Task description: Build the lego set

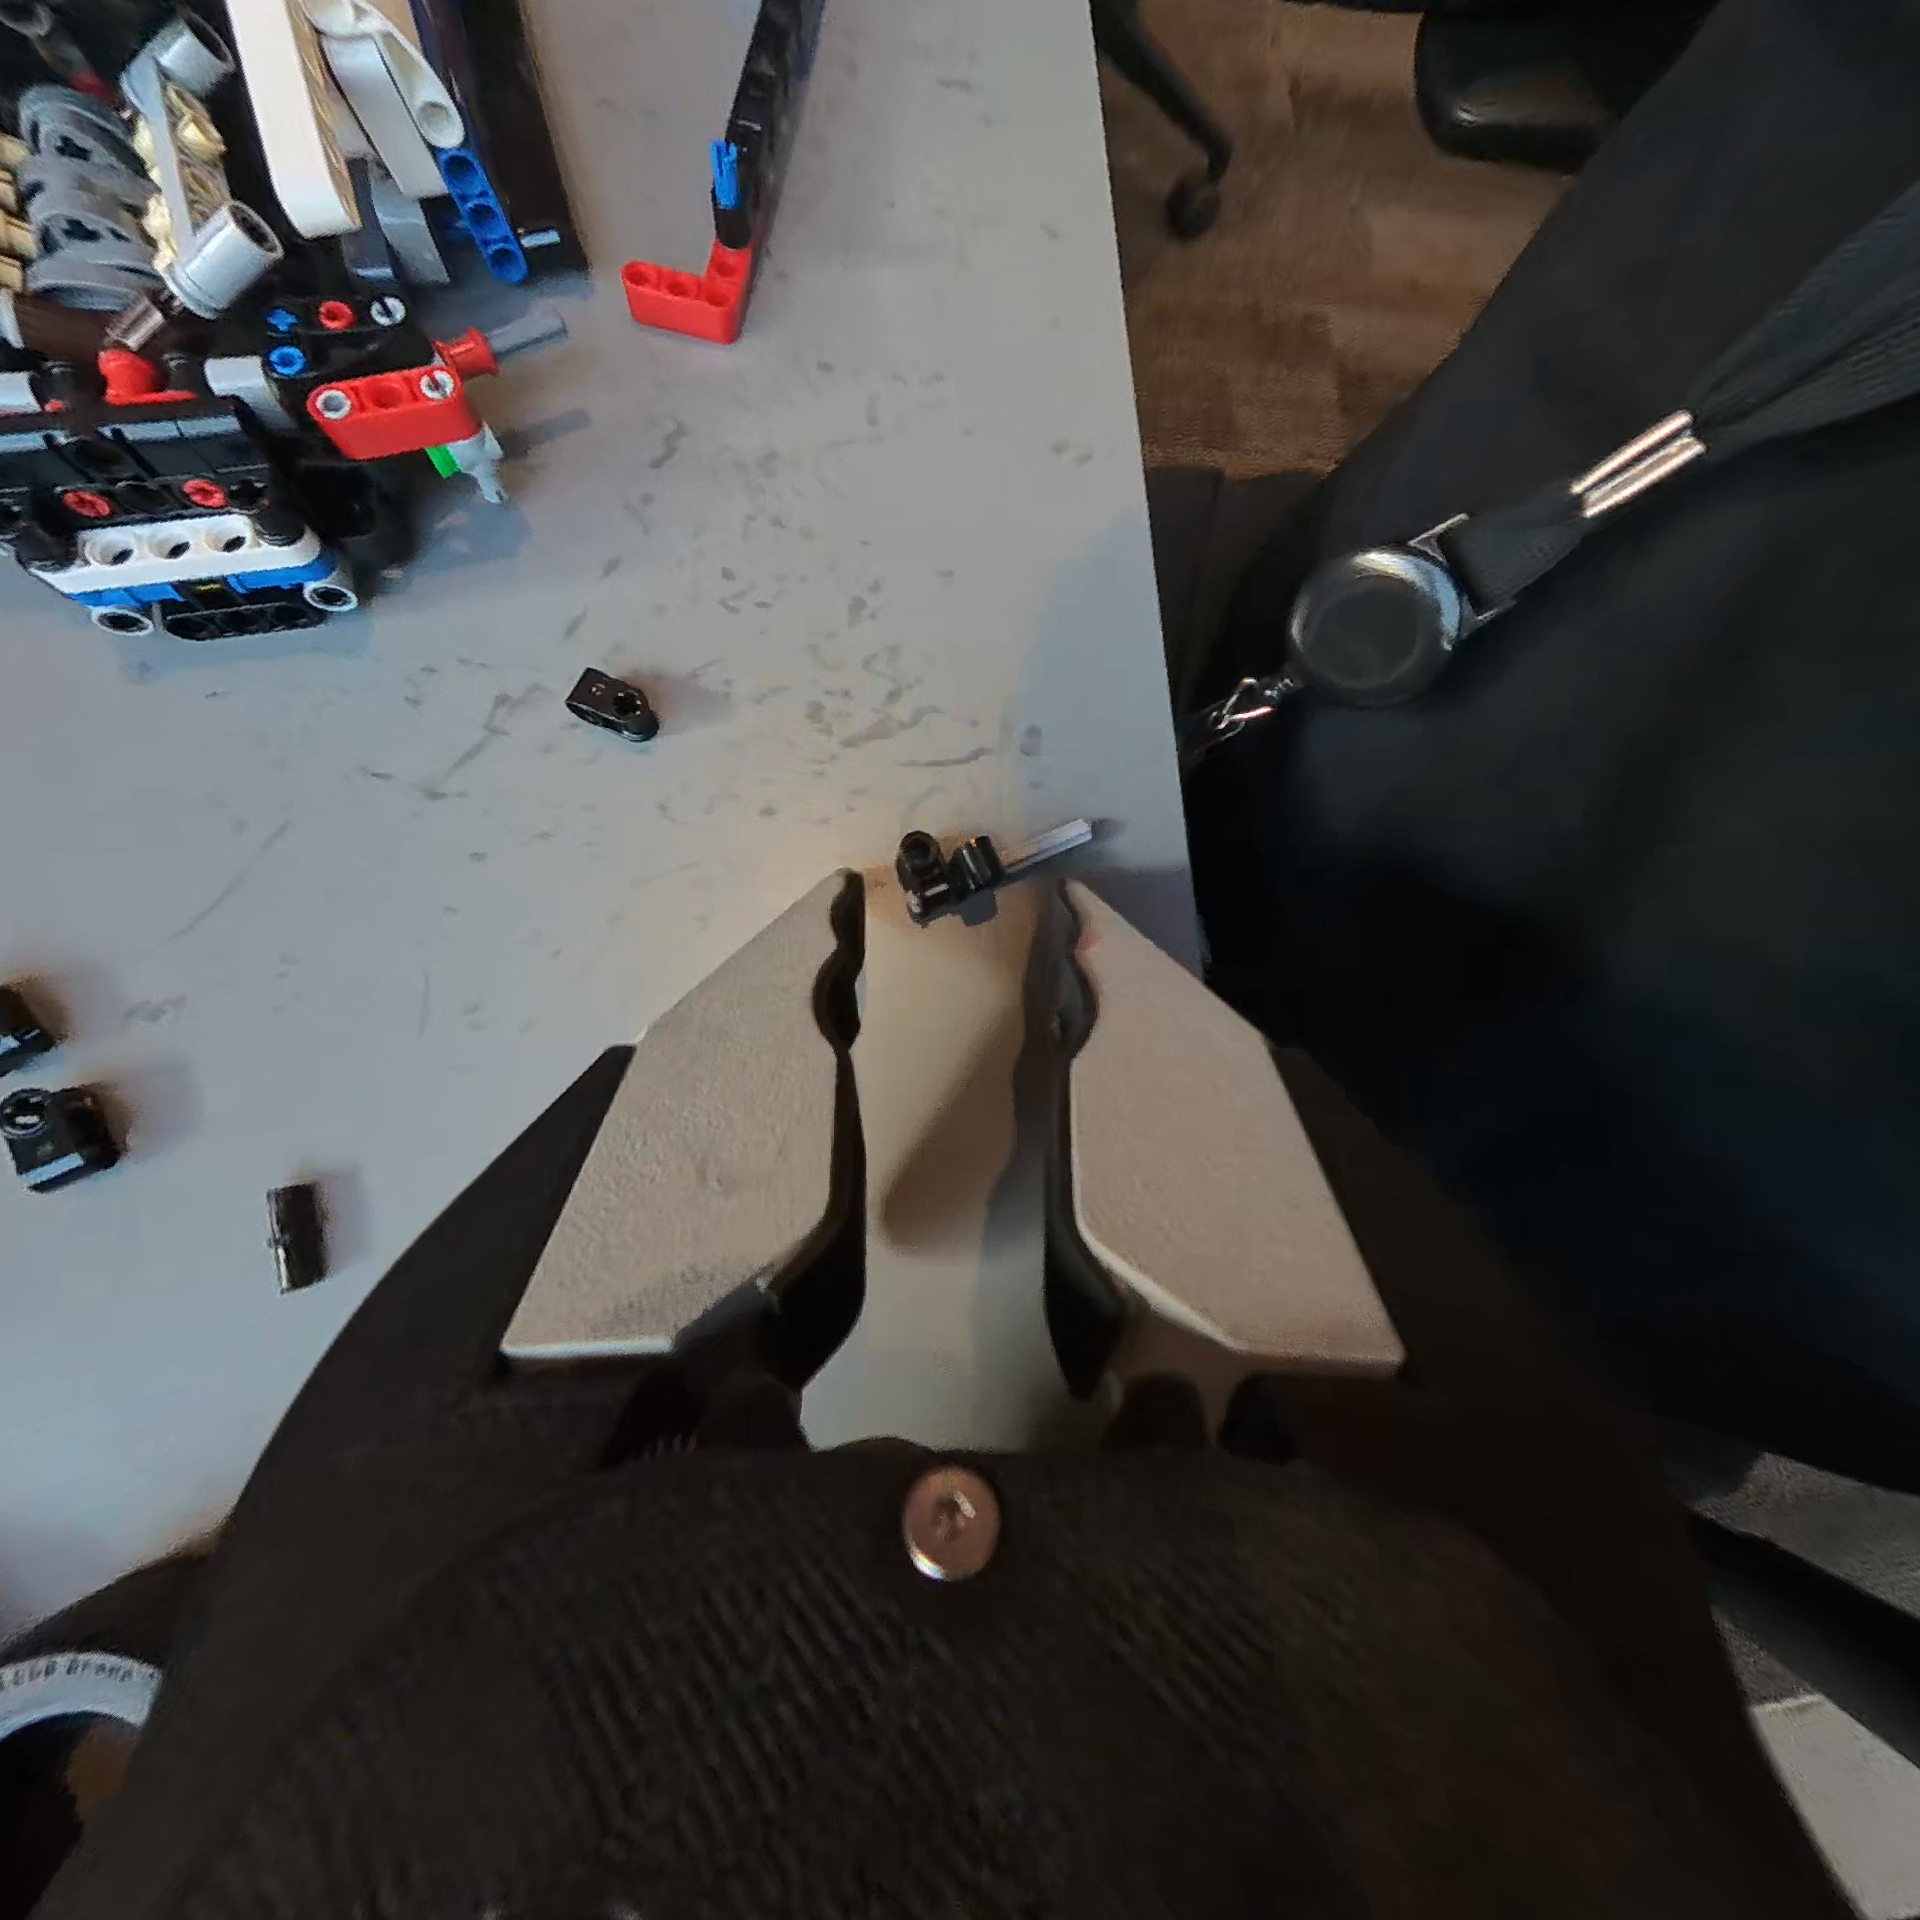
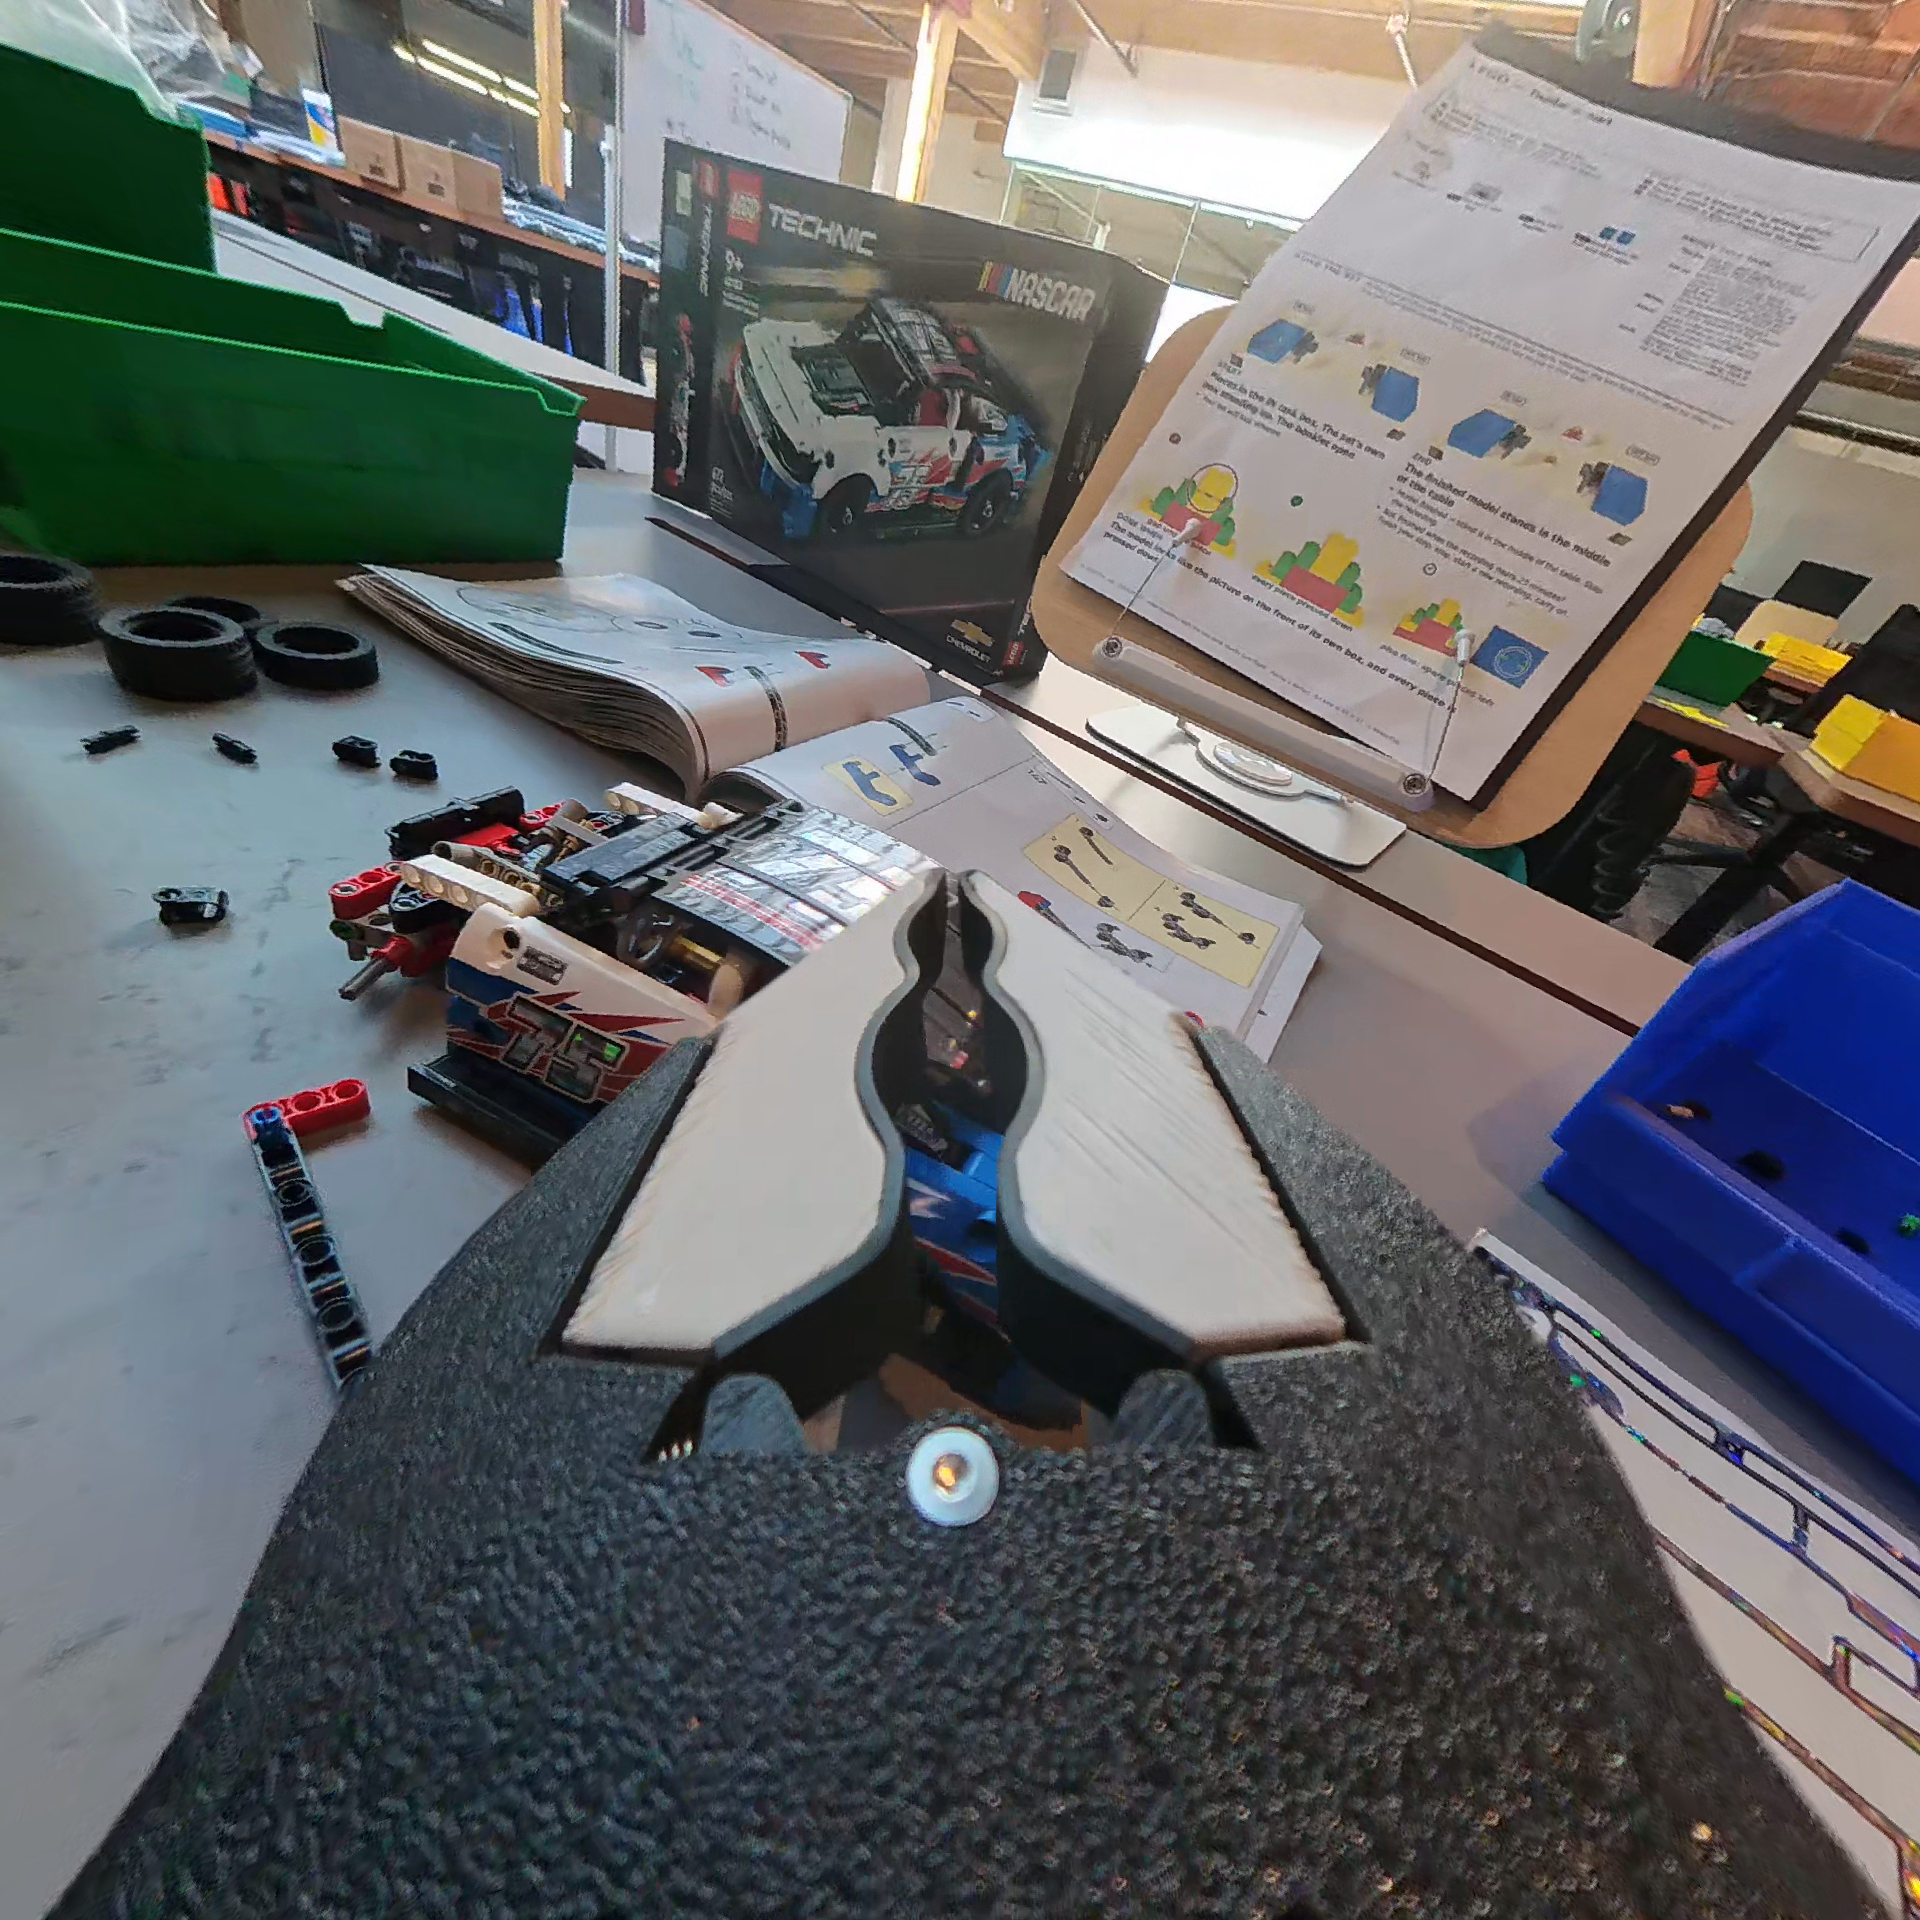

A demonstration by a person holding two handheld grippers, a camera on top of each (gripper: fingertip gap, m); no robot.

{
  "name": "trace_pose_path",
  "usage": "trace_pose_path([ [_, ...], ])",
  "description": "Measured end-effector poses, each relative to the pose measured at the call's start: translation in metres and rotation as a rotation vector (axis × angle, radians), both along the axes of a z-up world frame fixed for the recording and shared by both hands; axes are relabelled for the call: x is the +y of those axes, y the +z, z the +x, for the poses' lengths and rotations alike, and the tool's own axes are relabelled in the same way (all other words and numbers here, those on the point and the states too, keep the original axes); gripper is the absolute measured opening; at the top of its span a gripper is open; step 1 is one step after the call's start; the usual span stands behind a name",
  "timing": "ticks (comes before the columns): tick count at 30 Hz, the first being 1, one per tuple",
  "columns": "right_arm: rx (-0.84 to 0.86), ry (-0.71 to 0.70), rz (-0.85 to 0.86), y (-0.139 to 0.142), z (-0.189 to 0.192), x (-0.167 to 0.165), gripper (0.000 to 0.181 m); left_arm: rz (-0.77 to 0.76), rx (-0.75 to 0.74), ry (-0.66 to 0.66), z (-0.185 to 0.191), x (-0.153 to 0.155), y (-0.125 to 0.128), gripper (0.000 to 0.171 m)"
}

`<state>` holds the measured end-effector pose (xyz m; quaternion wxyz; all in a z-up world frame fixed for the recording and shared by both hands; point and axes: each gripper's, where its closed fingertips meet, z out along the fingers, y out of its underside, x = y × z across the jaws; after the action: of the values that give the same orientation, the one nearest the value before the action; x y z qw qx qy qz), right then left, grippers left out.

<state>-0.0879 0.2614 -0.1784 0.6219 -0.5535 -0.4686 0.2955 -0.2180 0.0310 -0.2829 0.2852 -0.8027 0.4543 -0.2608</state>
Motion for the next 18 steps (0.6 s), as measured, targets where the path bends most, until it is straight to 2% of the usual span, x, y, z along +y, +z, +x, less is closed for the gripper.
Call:
trace_pose_path([
  [4, 0.006, 0.103, -0.043, 0.004, -0.012, -0.03, 0.012, -0.018, 0.01, -0.002, 0.001, -0.002, -0.001, 0.017],
  [6, -0.026, 0.246, -0.095, 0.007, -0.028, -0.068, 0.014, -0.011, 0.008, 0.033, 0.001, -0.001, -0.002, 0.006],
  [8, -0.117, 0.411, -0.18, 0.001, -0.046, -0.115, 0.013, -0.014, -0.016, 0.074, 0.003, -0.003, -0.002, 0.003],
  [10, -0.209, 0.515, -0.241, -0.012, -0.062, -0.161, 0.022, -0.019, -0.044, 0.122, 0.004, -0.003, -0.002, 0.002],
  [13, -0.42, 0.591, -0.266, -0.053, -0.081, -0.214, 0.023, -0.037, -0.055, 0.198, 0.004, -0.002, -0.002, 0.003],
  [15, -0.529, 0.6, -0.272, -0.078, -0.091, -0.232, 0.025, -0.044, -0.061, 0.226, 0.004, -0.002, -0.002, 0.002],
  [18, -0.598, 0.58, -0.284, -0.097, -0.102, -0.238, 0.019, -0.039, -0.057, 0.241, 0.004, -0.002, -0.002, 0.002],
])
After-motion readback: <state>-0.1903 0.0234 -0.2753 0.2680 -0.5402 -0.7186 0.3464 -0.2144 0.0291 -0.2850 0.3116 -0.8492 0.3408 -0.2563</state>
